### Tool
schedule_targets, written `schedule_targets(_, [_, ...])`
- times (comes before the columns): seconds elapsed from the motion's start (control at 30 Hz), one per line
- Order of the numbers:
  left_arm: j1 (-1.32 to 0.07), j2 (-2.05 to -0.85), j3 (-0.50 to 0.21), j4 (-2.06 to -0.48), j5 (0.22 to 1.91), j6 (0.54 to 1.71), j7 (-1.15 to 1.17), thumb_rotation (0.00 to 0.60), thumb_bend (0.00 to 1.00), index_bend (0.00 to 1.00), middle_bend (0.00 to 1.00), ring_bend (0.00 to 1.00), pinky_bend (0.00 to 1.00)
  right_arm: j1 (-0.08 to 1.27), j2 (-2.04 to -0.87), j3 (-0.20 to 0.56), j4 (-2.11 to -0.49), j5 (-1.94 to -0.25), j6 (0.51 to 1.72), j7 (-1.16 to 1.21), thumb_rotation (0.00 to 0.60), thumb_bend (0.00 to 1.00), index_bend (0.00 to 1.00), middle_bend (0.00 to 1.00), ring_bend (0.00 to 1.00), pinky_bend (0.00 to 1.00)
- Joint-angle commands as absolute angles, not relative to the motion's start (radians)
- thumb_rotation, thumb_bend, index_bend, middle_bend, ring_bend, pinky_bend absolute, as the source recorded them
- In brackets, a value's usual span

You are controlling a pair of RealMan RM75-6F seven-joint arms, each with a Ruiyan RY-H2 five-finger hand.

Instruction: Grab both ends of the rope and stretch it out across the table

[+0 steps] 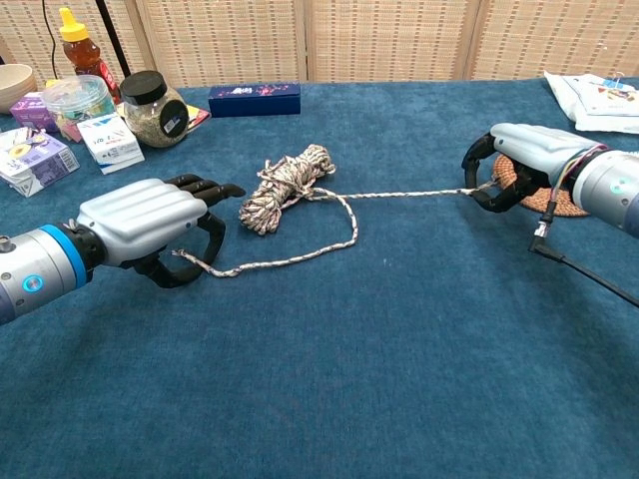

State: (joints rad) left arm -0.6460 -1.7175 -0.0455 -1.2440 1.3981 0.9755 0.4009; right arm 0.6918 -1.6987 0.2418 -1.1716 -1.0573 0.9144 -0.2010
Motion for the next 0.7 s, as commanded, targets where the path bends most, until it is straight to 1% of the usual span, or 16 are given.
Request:
schedule_targets(0.03, [-0.647,-1.718,-0.044,-1.243,1.399,0.976,0.399,0.6,0.35,0.55,0.0,0.0,0.0,0.692,-1.698,0.242,-1.172,-1.057,0.915,-0.202,0.6,0.52,0.56,0.23,0.0,0.0])
schedule_targets(0.5, [-0.646,-1.717,-0.04,-1.238,1.399,0.98,0.382,0.6,0.43,0.61,0.06,0.0,0.0,0.694,-1.697,0.243,-1.176,-1.056,0.912,-0.203,0.6,0.53,0.57,0.24,0.0,0.0])
schedule_targets(0.7, [-0.635,-1.688,-0.036,-1.257,1.414,1.006,0.358,0.6,0.44,0.63,0.07,0.0,0.0,0.687,-1.688,0.246,-1.185,-1.058,0.922,-0.195,0.6,0.55,0.58,0.25,0.0,0.0])
